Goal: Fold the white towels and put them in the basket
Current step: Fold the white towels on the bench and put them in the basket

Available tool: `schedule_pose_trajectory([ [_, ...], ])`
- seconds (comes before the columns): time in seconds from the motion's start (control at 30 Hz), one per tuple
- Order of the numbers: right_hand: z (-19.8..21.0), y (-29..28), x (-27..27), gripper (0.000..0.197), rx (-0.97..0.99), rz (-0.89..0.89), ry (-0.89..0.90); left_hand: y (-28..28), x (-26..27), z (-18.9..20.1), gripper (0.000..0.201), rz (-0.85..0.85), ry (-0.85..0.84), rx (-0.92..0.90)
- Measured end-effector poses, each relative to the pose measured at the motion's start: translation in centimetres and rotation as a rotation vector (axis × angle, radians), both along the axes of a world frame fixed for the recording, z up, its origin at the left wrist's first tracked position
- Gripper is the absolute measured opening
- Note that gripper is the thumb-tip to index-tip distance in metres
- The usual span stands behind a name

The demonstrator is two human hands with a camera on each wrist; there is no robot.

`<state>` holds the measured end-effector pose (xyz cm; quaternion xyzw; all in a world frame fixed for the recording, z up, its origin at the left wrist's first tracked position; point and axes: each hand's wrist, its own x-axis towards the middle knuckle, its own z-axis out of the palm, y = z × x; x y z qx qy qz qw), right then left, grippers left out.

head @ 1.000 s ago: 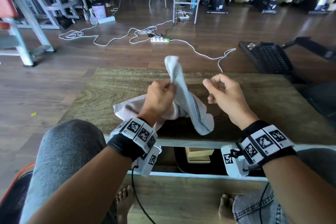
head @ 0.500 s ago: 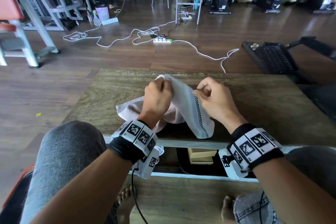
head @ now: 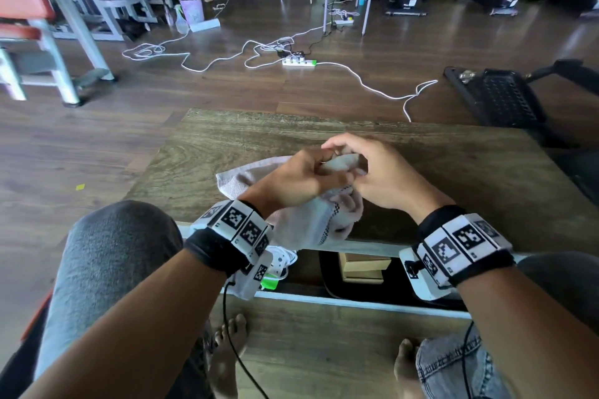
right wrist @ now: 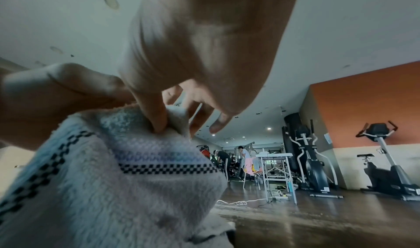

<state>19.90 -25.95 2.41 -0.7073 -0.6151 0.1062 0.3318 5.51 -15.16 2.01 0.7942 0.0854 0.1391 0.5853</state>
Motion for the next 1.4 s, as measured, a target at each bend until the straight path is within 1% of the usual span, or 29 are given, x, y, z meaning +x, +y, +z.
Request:
schedule_pose_trajectory([
  [0.03, 0.1, -0.1, 0.1, 0.045, -0.004, -0.023, -0.021, 0.4, -0.4, 0.0, 0.002, 0.038, 0.06, 0.086],
  [0.1, 0.2, -0.1, 0.8, 0.036, 0.035, -0.122, -0.087, 1.9, -1.4, -0.2, 0.01, 0.19, 0.221, 0.377],
  [0.13, 0.2, -0.2, 1.3, 0.032, 0.069, -0.178, -0.109, 2.9, -2.2, -0.4, 0.013, 0.264, 0.294, 0.478],
  [0.17, 0.2, -0.3, 1.7, 0.026, 0.114, -0.234, -0.119, 3.8, -3.1, -0.4, 0.017, 0.321, 0.329, 0.518],
  [0.23, 0.3, -0.4, 2.1, 0.01, 0.209, -0.333, -0.12, 5.4, -4.7, 0.0, 0.025, 0.417, 0.313, 0.536],
  [0.33, 0.5, -0.5, 1.6, 0.021, 0.335, -0.413, -0.161, 6.7, -6.0, 1.1, 0.033, 0.563, 0.207, 0.569],
  [0.47, 1.5, -1.1, 1.0, 0.022, 0.509, -0.468, -0.143, 7.1, -6.8, 2.7, 0.039, 0.691, 0.165, 0.659],
  [0.53, 2.0, -1.6, 0.9, 0.019, 0.515, -0.461, -0.095, 7.0, -7.5, 3.7, 0.038, 0.719, 0.182, 0.688],
  [0.67, 4.3, -2.5, 0.7, 0.011, 0.433, -0.376, 0.038, 6.9, -9.0, 6.5, 0.021, 0.733, 0.186, 0.744],
  [0.73, 6.4, -3.0, 0.3, 0.003, 0.32, -0.302, 0.073, 7.1, -9.7, 8.5, 0.028, 0.758, 0.169, 0.778],
  [0.77, 7.5, -3.4, 0.2, 0.004, 0.266, -0.273, 0.103, 7.3, -10.0, 9.4, 0.031, 0.759, 0.131, 0.782],
  [0.83, 9.5, -4.4, 0.0, 0.016, 0.206, -0.224, 0.231, 7.0, -10.7, 11.1, 0.027, 0.698, 0.016, 0.685],
  [0.87, 10.2, -5.0, 0.0, 0.026, 0.201, -0.187, 0.32, 6.7, -11.2, 11.7, 0.026, 0.652, -0.033, 0.621],
  [0.9, 10.5, -5.5, 0.0, 0.028, 0.195, -0.15, 0.397, 6.4, -11.8, 12.0, 0.025, 0.608, -0.06, 0.573],
  [0.93, 10.4, -5.8, -0.1, 0.023, 0.196, -0.134, 0.436, 6.1, -12.4, 11.9, 0.024, 0.577, -0.068, 0.532],
  [0.97, 10.0, -6.1, -0.1, 0.017, 0.201, -0.151, 0.429, 6.2, -12.8, 11.2, 0.025, 0.563, -0.052, 0.498],
  [1.03, 8.2, -5.9, 0.5, 0.014, 0.186, -0.193, 0.29, 6.7, -13.4, 9.2, 0.038, 0.557, 0.006, 0.435],
  [1.07, 7.1, -5.8, 0.7, 0.013, 0.14, -0.188, 0.227, 7.0, -13.5, 7.8, 0.044, 0.561, 0.046, 0.406],
  [1.1, 5.9, -5.5, 0.9, 0.013, 0.065, -0.165, 0.185, 7.1, -13.5, 6.5, 0.044, 0.562, 0.091, 0.391],
  [1.13, 4.6, -5.1, 1.1, 0.016, -0.034, -0.145, 0.149, 7.4, -13.2, 5.1, 0.038, 0.552, 0.143, 0.385],
  [1.2, 1.5, -3.8, 1.8, 0.02, -0.178, -0.166, 0.09, 7.7, -12.3, 2.5, 0.022, 0.513, 0.269, 0.405],
  [1.23, 0.0, -3.1, 2.2, 0.02, -0.224, -0.184, 0.056, 7.7, -11.8, 1.2, 0.022, 0.496, 0.356, 0.409],
  [1.3, -2.2, -1.4, 2.1, 0.021, -0.296, -0.182, 0.025, 8.4, -10.8, -1.6, 0.036, 0.482, 0.54, 0.407],
  [1.33, -3.2, -0.5, 1.9, 0.025, -0.312, -0.157, 0.023, 8.7, -10.3, -2.9, 0.042, 0.469, 0.605, 0.413],
  [1.4, -5.1, 1.4, 1.3, 0.032, -0.293, -0.097, -0.031, 9.1, -9.3, -5.3, 0.051, 0.4, 0.677, 0.427],
])
